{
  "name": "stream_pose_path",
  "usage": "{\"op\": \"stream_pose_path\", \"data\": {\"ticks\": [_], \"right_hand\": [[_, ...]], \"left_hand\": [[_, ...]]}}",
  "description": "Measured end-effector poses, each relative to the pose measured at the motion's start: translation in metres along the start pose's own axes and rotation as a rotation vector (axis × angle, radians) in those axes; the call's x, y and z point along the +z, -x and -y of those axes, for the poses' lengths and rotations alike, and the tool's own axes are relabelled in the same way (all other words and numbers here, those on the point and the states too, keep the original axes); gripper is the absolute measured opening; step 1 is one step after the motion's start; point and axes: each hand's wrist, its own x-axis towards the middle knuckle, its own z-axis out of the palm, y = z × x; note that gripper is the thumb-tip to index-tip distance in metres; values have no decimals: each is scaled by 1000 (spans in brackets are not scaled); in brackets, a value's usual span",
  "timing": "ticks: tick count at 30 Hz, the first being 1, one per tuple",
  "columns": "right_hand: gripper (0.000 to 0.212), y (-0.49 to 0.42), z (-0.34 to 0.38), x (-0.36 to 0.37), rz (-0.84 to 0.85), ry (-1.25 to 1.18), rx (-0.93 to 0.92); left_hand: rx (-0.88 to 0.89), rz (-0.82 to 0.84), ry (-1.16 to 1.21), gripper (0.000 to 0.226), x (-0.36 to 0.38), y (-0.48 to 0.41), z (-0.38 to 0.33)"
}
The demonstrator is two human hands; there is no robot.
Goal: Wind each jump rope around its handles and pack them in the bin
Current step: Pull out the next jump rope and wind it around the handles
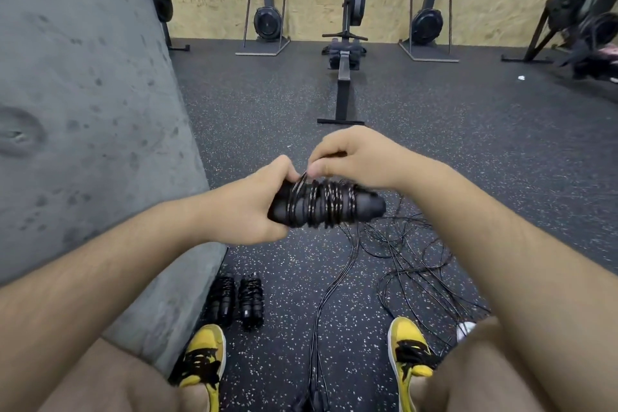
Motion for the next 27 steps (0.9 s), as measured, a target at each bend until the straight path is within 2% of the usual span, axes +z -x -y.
{"op": "stream_pose_path", "data": {"ticks": [3, 5, 8, 11, 13, 15, 17, 23, 25, 27], "right_hand": [[10, 3, -18, 0, 117, -354, 110], [16, 4, -23, 3, 144, -592, 141], [25, 0, -12, 19, -20, -914, 239], [27, -10, -1, 41, -261, -786, 267], [31, -8, 6, 47, -345, -692, 295], [30, -3, 11, 49, -375, -668, 313], [26, 1, 20, 49, -376, -626, 319], [8, 14, 41, 51, -476, -381, 218], [23, 22, 44, 47, -486, -312, 167], [27, 27, 46, 39, -478, -218, 77]], "left_hand": [[14, -13, 169, 52, 1, 2, -13], [-5, -51, 360, 53, 2, 1, -17], [-63, -236, 612, 53, 1, -8, -18], [-119, -399, 746, 54, 2, -16, -22], [-128, -479, 761, 38, 6, -22, -24], [-140, -557, 770, 23, 7, -27, -26], [-146, -615, 844, 19, 5, -30, -27], [-119, -634, 932, 39, 3, -29, -28], [-115, -637, 967, 42, 2, -27, -30], [-85, -656, 1051, 36, -1, -27, -31]]}}
